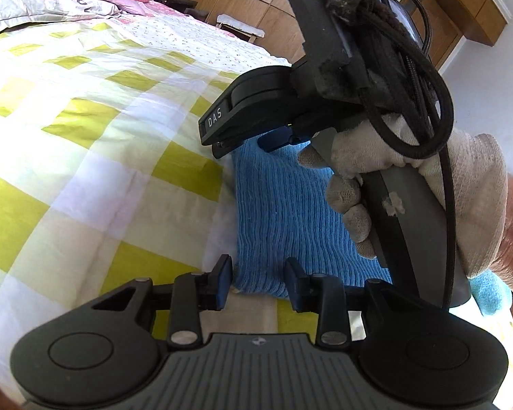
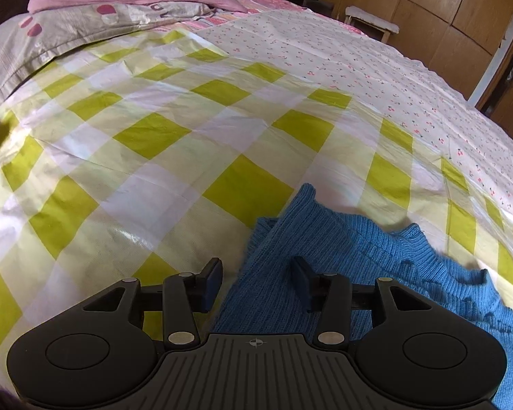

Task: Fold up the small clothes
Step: 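Grasp the side edge of the folded sweater with the right tool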

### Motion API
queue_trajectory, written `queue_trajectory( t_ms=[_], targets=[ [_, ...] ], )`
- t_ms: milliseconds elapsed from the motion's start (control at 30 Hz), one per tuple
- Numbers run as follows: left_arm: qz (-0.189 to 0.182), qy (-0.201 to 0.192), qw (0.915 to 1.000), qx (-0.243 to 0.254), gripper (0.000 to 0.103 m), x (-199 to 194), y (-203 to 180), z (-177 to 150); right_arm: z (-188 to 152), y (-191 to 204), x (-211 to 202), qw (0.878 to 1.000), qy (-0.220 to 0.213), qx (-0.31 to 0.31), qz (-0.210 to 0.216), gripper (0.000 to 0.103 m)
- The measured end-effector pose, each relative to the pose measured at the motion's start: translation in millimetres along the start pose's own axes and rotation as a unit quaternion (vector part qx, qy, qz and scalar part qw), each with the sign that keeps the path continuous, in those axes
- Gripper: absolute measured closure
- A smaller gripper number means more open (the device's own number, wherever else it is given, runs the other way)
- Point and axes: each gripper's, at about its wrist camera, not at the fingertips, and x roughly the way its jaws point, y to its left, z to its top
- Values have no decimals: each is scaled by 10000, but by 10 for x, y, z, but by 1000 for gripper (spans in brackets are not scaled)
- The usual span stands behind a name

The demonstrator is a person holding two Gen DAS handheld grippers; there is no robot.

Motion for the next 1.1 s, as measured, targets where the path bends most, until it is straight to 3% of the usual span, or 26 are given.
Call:
queue_trajectory(
  t_ms=[267,467,800,1100],
  targets=[
    [18,-3,10000,36,62,-8,-23,-9,-27,-42,-19,9998,-56,-147,-122,80],
    [44,1,9999,119,61,10,-70,-21,-35,-40,-42,9997,-112,-142,-179,88],
    [81,-19,9997,210,56,49,-107,-45,-39,-173,-173,9996,-216,196,35,92],
    [97,-291,9986,431,38,-12,-200,-129,-88,-524,-491,9945,-508,811,430,93]
  ],
)
